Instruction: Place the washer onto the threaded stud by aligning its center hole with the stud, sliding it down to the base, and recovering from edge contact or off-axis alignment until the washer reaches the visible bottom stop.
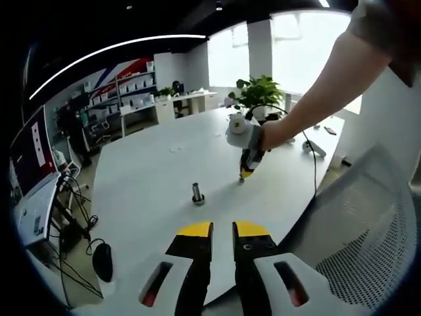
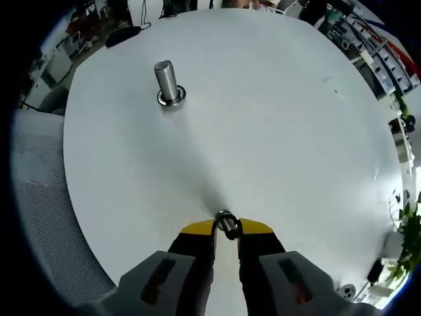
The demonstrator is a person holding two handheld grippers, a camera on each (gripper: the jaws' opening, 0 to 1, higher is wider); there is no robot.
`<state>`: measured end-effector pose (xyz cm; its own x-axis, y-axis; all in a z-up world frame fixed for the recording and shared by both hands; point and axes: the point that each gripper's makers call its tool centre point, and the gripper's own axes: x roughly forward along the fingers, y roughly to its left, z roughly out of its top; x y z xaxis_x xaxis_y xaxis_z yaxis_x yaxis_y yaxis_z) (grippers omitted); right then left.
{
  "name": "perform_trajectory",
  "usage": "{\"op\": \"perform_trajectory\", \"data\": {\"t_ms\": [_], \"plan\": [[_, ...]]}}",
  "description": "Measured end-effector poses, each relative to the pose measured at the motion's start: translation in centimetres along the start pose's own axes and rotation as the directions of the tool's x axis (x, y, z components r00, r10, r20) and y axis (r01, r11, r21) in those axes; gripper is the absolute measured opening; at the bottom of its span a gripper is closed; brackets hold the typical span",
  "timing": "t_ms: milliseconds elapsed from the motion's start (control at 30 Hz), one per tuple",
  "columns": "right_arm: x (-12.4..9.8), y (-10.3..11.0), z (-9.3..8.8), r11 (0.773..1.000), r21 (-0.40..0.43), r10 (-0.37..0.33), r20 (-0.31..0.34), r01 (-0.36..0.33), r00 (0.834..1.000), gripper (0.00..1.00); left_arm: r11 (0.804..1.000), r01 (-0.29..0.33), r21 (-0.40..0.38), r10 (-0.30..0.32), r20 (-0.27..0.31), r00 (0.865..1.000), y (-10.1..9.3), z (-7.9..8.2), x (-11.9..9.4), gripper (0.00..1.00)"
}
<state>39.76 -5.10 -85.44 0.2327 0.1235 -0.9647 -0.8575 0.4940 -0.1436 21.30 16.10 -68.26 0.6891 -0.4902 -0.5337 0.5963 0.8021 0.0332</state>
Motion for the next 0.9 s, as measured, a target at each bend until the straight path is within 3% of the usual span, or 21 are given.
{"op": "perform_trajectory", "data": {"t_ms": [533, 667, 900], "plan": [[0.9, 0.4, -0.1, 1.0, -0.017, 0.008, -0.02, -0.008, 1.0, 0.15, 1.0, -0.012, 0.002, 0.012, -0.007, 1.0, 0.2, -0.2, -0.1, 0.09], [1.4, 0.6, -0.8, 0.999, -0.033, 0.012, -0.048, -0.014, 0.999, 0.15, 1.0, -0.013, 0.003, 0.013, -0.008, 1.0, 0.2, -0.1, -0.1, 0.09], [1.0, 0.8, -1.3, 1.0, -0.01, 0.008, -0.023, -0.008, 1.0, 0.17, 1.0, -0.01, 0.007, 0.01, -0.012, 1.0, 0.1, -0.2, -0.1, 0.09]]}}
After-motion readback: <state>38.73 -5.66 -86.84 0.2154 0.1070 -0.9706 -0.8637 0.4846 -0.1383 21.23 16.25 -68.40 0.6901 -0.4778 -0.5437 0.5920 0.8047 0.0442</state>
